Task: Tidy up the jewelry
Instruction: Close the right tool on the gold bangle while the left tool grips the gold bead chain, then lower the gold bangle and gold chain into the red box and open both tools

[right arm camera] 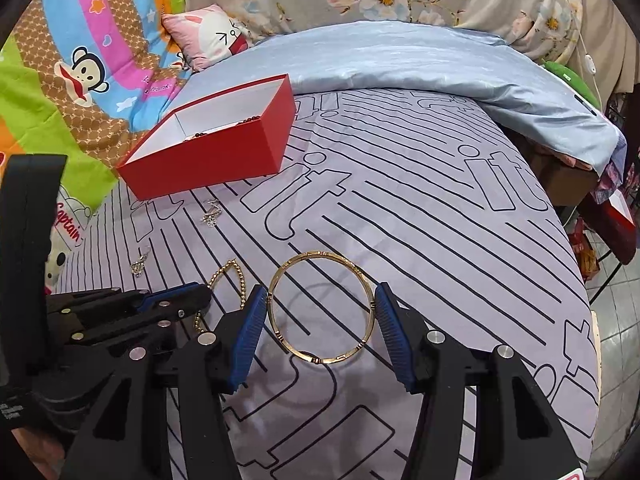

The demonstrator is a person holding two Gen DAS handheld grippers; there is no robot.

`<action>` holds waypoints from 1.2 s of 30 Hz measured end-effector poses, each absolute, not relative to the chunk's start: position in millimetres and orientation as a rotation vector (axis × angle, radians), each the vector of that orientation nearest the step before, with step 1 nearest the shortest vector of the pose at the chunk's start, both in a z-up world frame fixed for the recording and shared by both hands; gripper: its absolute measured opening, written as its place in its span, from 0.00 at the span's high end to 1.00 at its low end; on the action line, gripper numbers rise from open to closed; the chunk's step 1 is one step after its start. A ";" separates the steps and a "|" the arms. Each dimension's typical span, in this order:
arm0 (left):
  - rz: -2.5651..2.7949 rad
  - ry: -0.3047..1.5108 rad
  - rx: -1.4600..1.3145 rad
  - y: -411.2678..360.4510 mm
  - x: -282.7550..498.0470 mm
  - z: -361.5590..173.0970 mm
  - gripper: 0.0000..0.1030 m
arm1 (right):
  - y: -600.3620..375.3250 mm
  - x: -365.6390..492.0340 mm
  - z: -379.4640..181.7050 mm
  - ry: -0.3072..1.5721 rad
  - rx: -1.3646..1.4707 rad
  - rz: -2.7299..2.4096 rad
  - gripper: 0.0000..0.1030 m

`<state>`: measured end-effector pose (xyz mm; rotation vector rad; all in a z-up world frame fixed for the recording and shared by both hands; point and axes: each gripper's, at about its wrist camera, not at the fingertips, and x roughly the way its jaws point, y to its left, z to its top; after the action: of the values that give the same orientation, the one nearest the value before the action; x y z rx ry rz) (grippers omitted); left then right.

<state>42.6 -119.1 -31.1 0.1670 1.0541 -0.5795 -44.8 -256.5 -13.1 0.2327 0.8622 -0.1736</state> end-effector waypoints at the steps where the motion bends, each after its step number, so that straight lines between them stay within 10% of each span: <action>1: -0.580 1.046 0.160 -114.7 42.8 -26.3 0.97 | -254.8 -43.9 -12.1 0.860 0.232 -0.170 0.48; 36: -0.413 0.816 0.043 -74.7 212.4 69.6 0.97 | -208.6 153.2 59.0 0.716 0.115 0.001 0.48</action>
<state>212.4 -74.7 69.6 0.0426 0.8164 -0.4130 153.2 -208.6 59.0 0.1150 0.7155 0.0011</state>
